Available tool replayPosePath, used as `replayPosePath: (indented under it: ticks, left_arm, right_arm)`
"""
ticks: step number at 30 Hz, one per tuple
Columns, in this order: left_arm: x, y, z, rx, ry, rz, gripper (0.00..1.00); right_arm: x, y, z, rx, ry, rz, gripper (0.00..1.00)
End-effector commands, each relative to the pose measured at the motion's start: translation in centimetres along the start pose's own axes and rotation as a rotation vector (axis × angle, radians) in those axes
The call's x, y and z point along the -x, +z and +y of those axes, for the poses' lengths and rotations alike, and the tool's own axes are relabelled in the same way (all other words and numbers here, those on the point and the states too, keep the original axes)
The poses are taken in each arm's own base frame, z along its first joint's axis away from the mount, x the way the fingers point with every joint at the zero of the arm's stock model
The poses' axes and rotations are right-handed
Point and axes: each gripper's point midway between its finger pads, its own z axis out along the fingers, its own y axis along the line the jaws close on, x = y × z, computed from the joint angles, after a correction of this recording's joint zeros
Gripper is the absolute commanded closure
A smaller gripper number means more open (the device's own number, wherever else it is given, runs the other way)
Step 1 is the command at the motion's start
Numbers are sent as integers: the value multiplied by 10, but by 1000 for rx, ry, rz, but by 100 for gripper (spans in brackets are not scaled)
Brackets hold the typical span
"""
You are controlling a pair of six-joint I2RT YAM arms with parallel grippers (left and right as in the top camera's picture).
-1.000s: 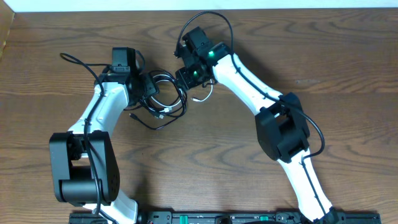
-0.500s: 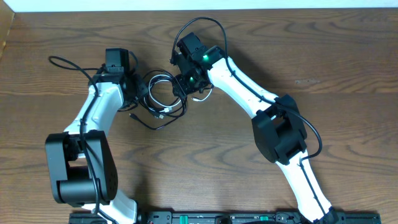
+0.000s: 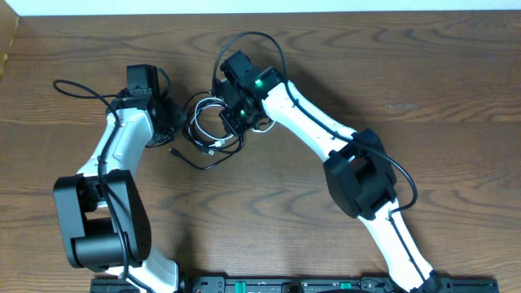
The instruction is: Untangle cables
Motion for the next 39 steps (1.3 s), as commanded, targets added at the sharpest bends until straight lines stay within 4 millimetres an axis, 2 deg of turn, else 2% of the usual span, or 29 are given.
replayPosePath:
  ticks: [1, 6, 9, 12, 19, 24, 30, 39]
  left_arm:
    - [-5, 4, 2, 1, -16, 21, 67]
    - [-5, 4, 2, 2, -15, 22, 67]
    - [-5, 4, 2, 2, -15, 22, 67]
    - [-5, 4, 2, 1, -15, 21, 67]
    - [-5, 4, 2, 1, -15, 21, 67]
    - [-4, 4, 2, 1, -16, 21, 68]
    - [-5, 4, 2, 1, -15, 21, 67]
    - [-5, 4, 2, 1, -15, 21, 67]
  right_arm:
    - [45, -42, 8, -9, -113, -170, 79]
    - [77, -46, -27, -153, -127, -300, 75]
    - [86, -41, -38, -201, -150, -335, 73]
    - [86, -31, -51, -234, -141, -334, 73]
    - [65, 7, -71, -236, -113, -256, 72]
    - [53, 15, -72, -228, -101, -209, 72]
    - [33, 25, -52, -127, -97, -127, 70]
    - [33, 27, -47, -130, -134, -126, 70]
